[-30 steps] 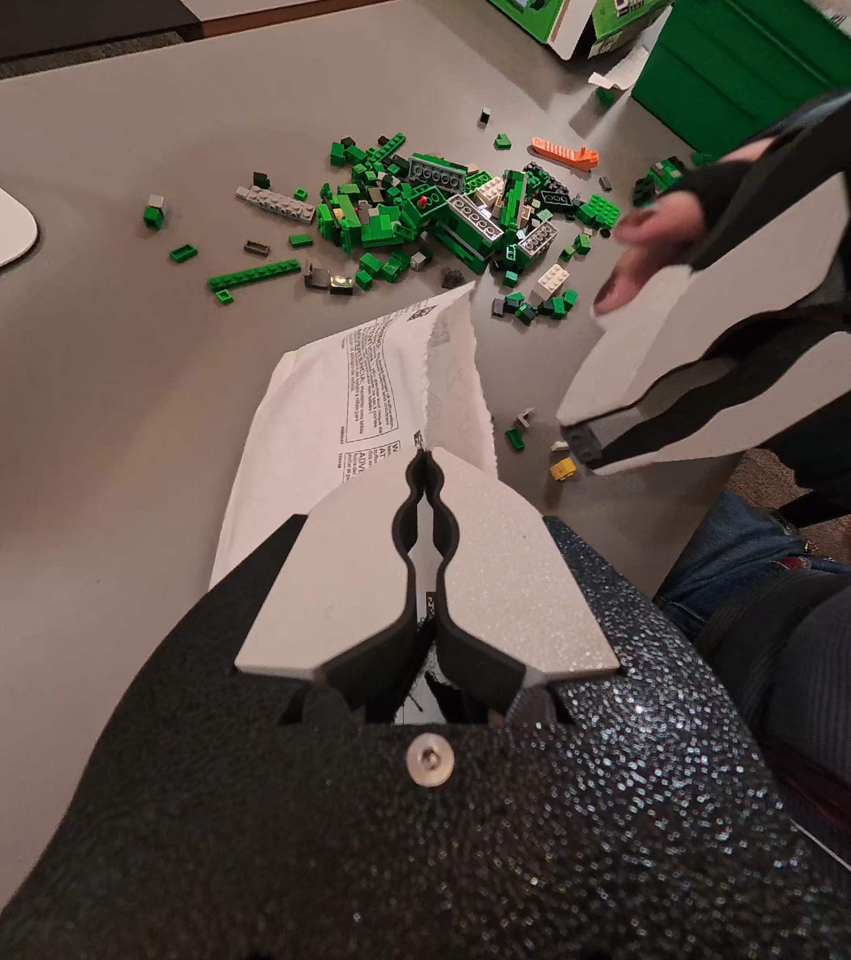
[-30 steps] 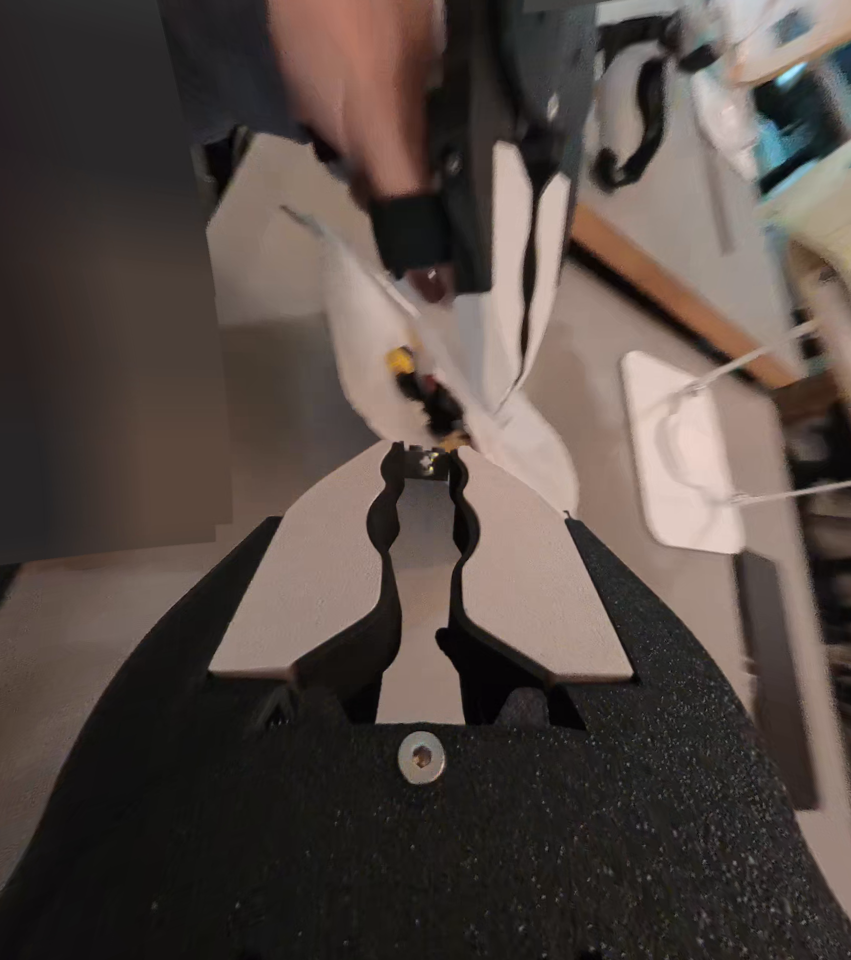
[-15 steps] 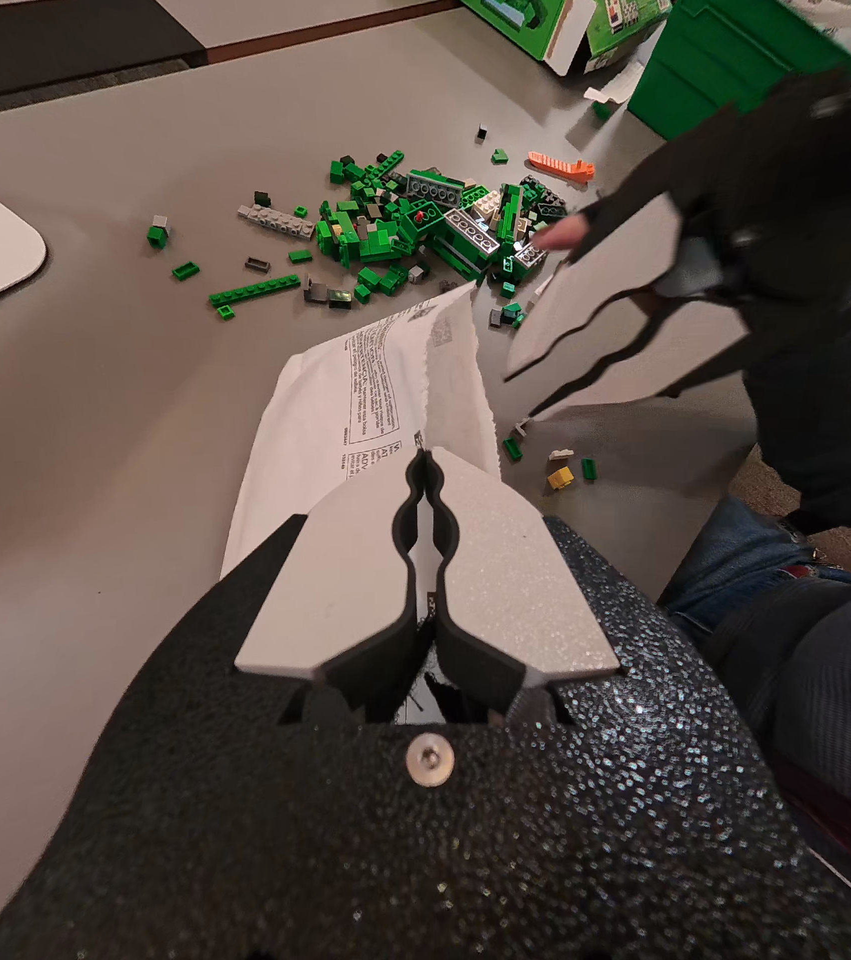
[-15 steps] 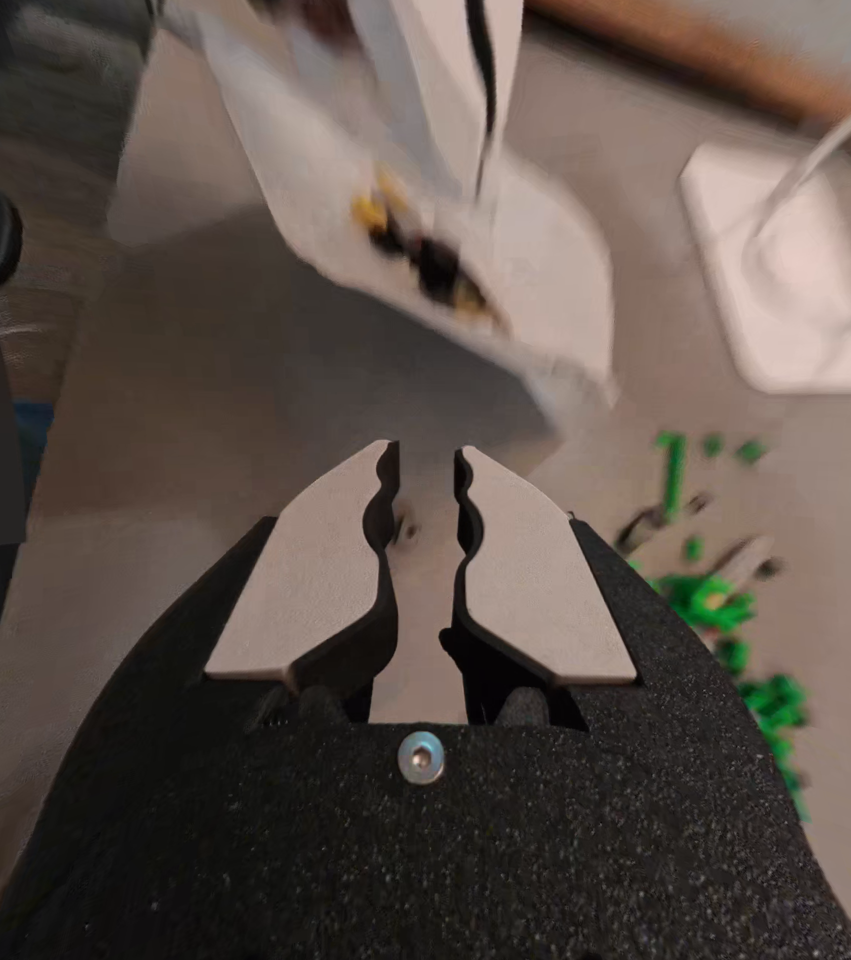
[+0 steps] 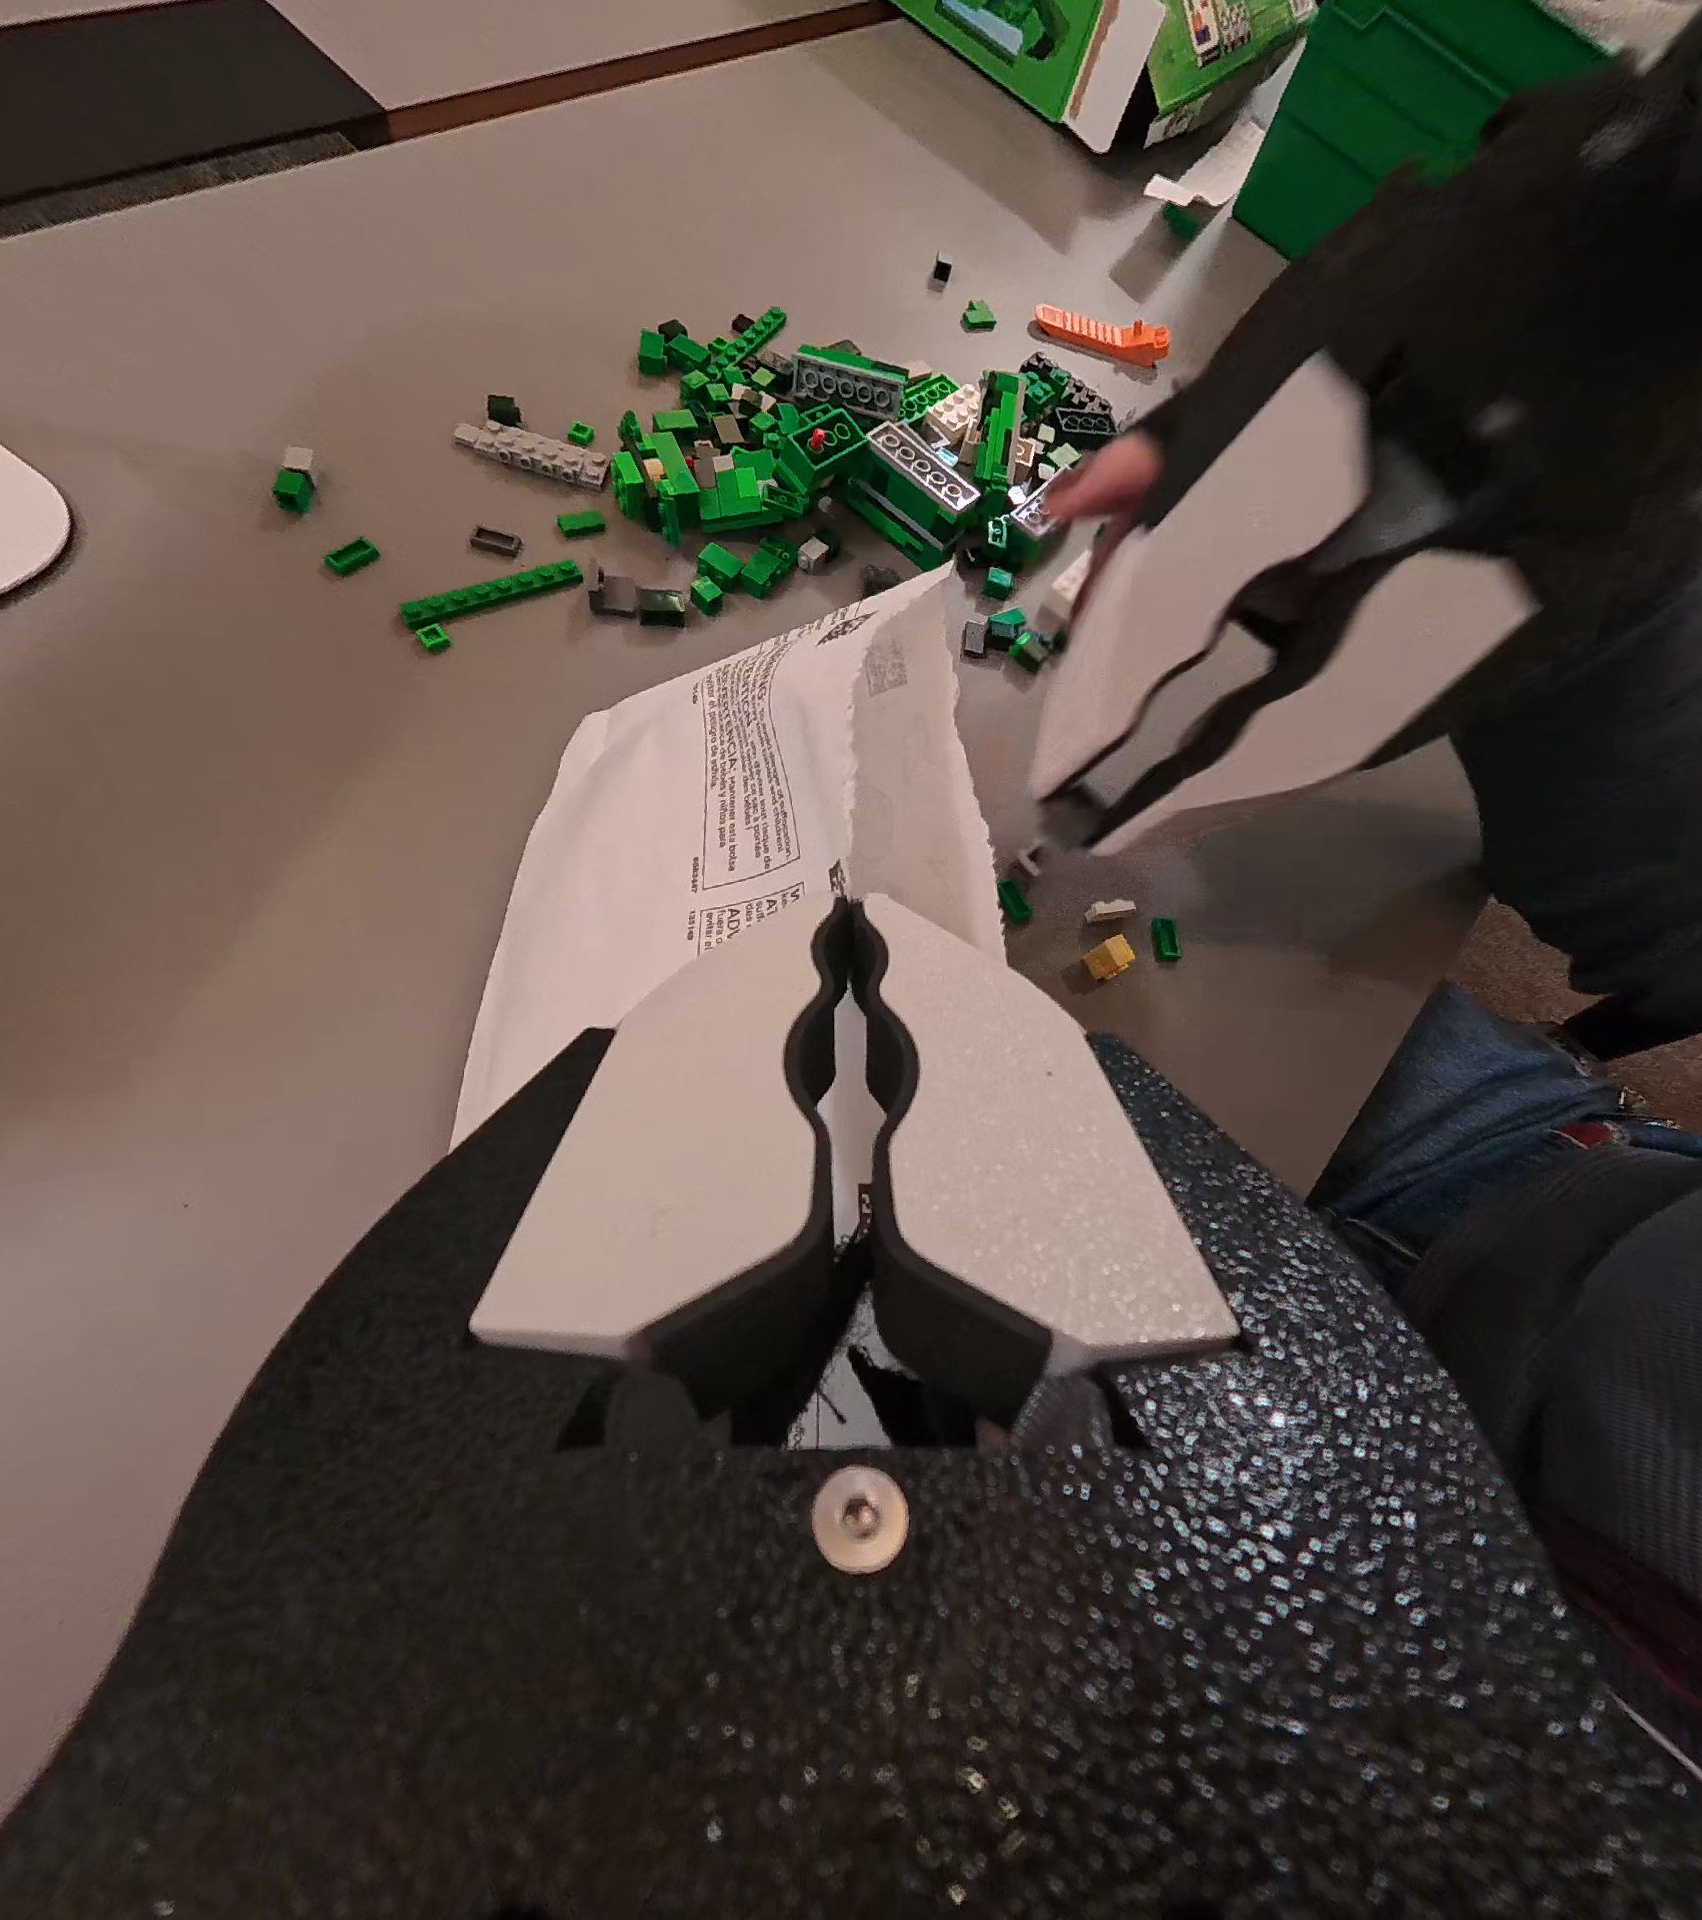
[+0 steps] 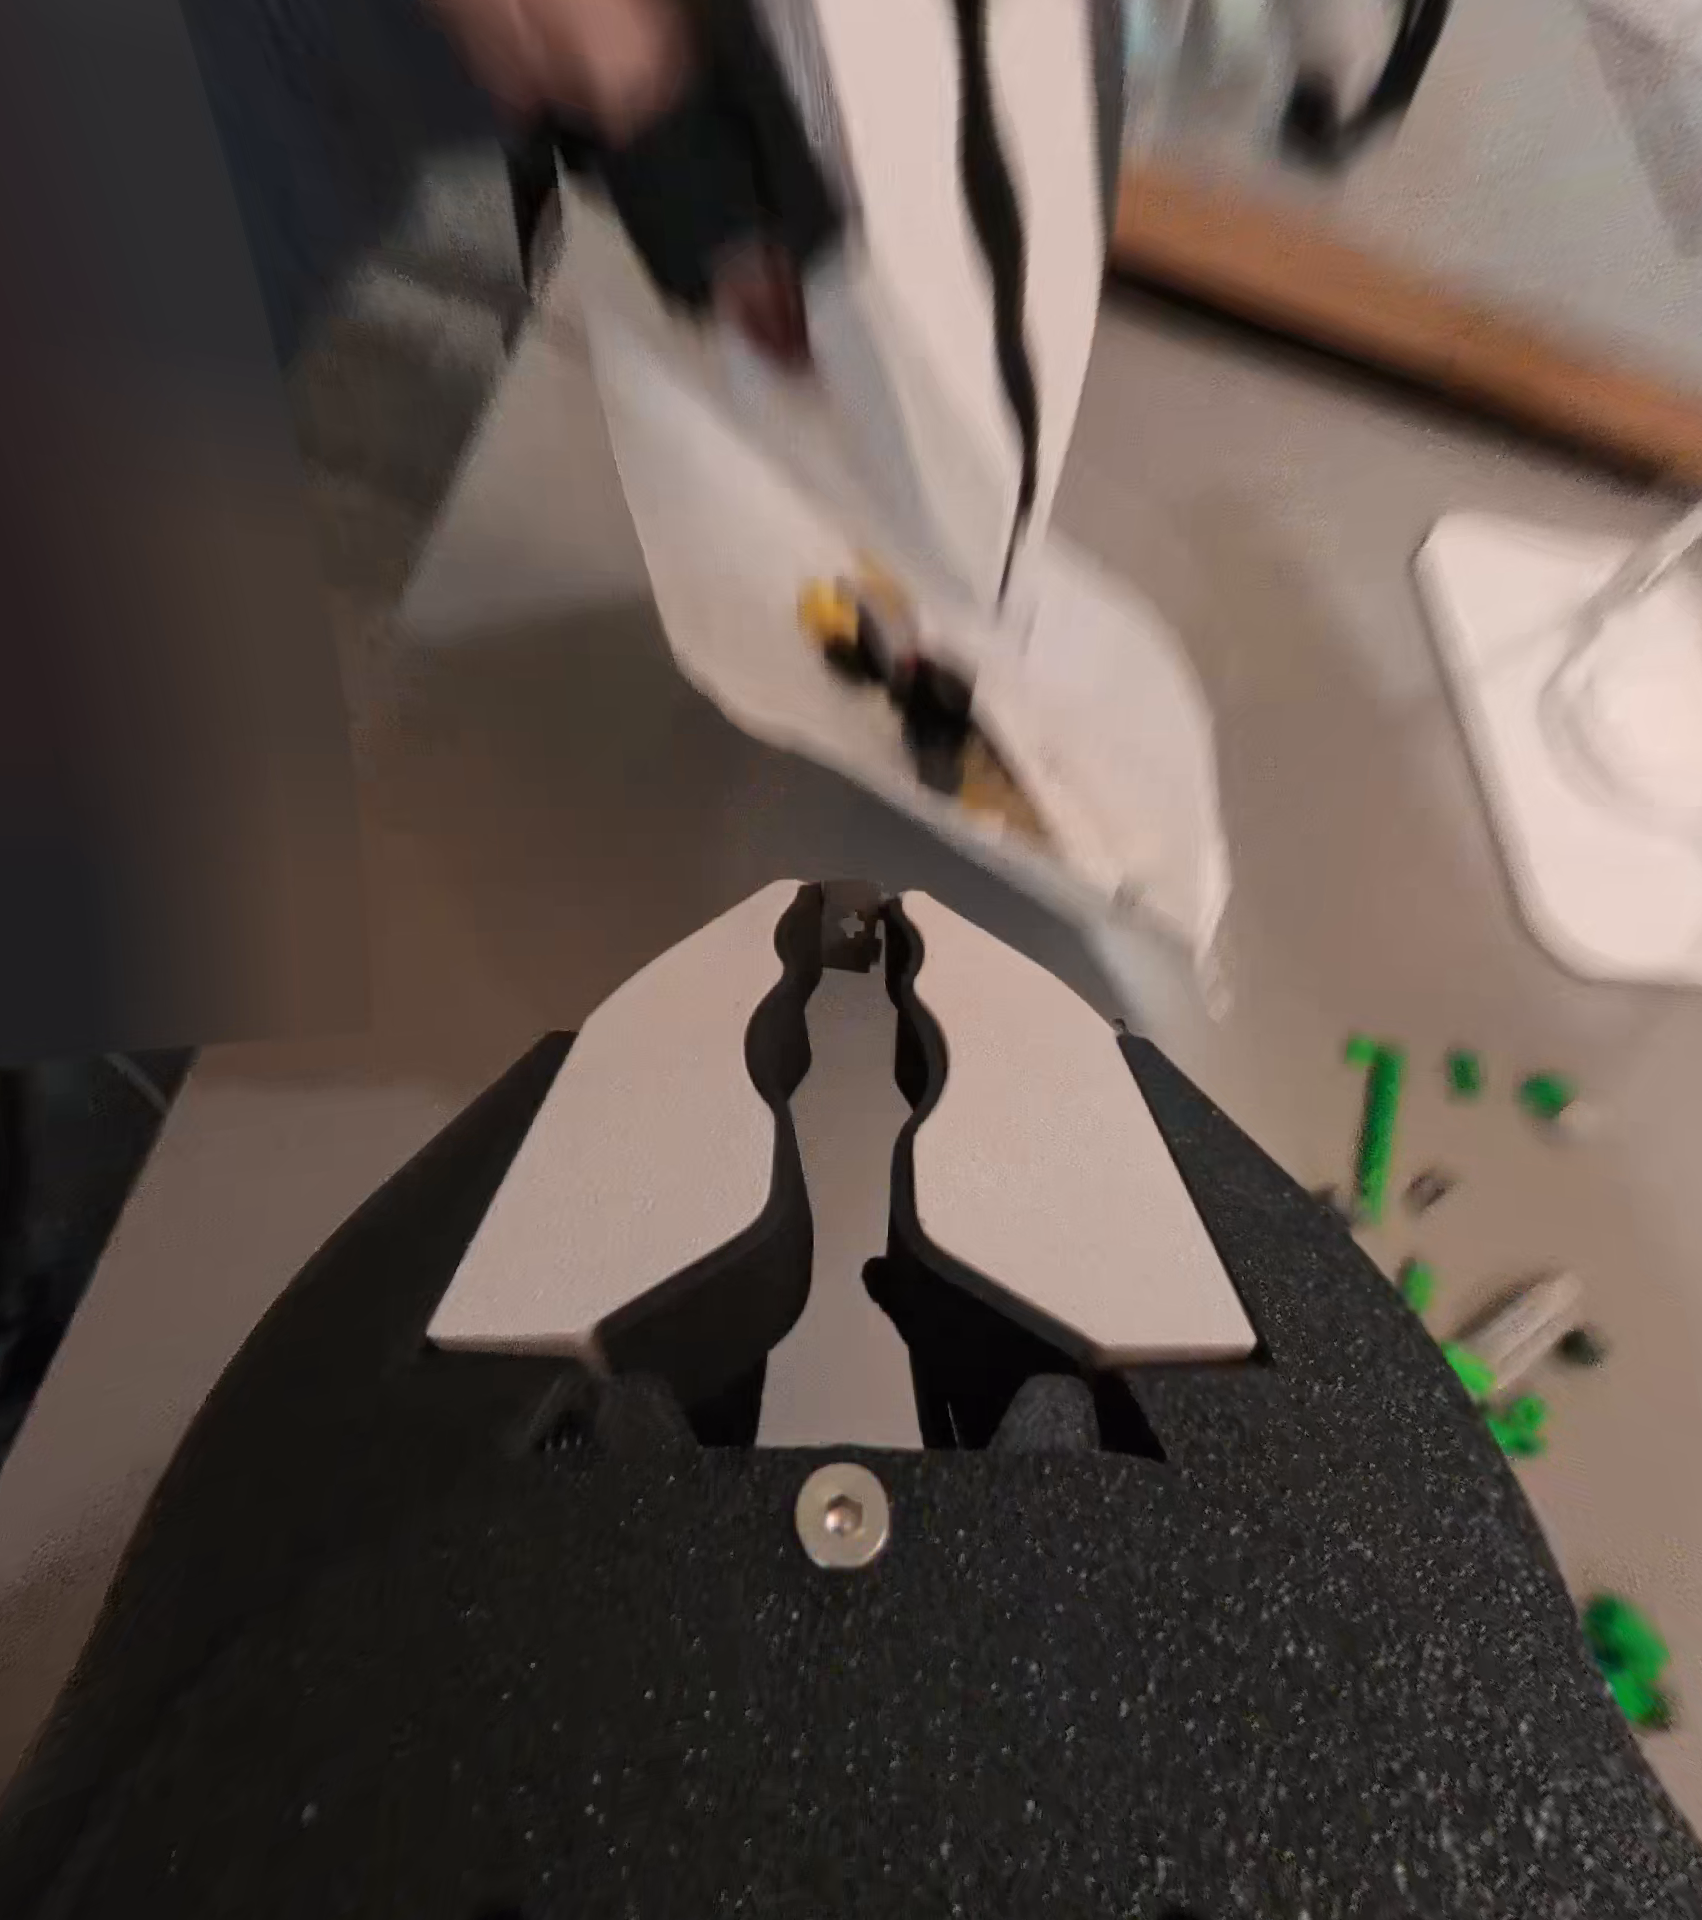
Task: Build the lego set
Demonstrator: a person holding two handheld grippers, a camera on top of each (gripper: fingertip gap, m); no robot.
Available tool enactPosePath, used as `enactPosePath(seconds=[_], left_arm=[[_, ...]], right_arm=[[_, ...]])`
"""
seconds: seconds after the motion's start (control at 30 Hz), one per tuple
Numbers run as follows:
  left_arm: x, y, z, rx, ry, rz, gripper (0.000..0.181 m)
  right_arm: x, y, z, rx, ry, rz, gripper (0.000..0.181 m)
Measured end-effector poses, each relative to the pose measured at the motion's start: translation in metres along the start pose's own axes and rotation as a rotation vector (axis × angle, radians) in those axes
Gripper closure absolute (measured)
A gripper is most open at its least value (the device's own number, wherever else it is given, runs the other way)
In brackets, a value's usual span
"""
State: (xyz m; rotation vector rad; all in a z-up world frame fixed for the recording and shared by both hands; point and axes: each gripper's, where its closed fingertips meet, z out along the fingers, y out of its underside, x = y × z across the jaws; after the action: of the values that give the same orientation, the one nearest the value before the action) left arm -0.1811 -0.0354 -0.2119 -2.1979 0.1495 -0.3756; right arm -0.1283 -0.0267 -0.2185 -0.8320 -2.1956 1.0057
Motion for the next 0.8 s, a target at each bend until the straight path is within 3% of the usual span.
enactPosePath(seconds=[0.03, 0.13, 0.27, 0.3, 0.43, 0.53, 0.67, 0.8], left_arm=[[0.0, 0.0, 0.001, -0.001, 0.0, 0.002, 0.181], [0.002, 0.0, 0.003, -0.004, 0.004, 0.007, 0.181], [0.002, -0.004, 0.004, 0.013, -0.01, 0.024, 0.181], [0.003, -0.004, 0.004, 0.015, -0.012, 0.027, 0.181], [0.003, -0.004, 0.003, 0.017, -0.006, 0.023, 0.181], [0.003, -0.005, 0.003, 0.023, 0.007, 0.013, 0.181], [0.004, -0.003, 0.007, 0.007, 0.018, 0.015, 0.181], [0.006, -0.001, 0.008, -0.006, 0.025, 0.017, 0.181]], right_arm=[[0.001, -0.018, -0.004, 0.045, 0.021, -0.046, 0.17], [0.004, -0.035, 0.003, 0.006, 0.071, -0.15, 0.17], [0.014, -0.024, 0.027, -0.11, 0.125, -0.209, 0.168], [0.014, -0.021, 0.029, -0.128, 0.134, -0.221, 0.161], [0.004, -0.01, 0.009, -0.127, 0.097, -0.118, 0.146], [-0.008, 0.031, -0.005, -0.211, -0.011, 0.082, 0.151], [-0.026, 0.1, -0.002, -0.433, -0.093, 0.155, 0.154], [-0.031, 0.122, 0.003, -0.478, -0.118, 0.202, 0.155]])
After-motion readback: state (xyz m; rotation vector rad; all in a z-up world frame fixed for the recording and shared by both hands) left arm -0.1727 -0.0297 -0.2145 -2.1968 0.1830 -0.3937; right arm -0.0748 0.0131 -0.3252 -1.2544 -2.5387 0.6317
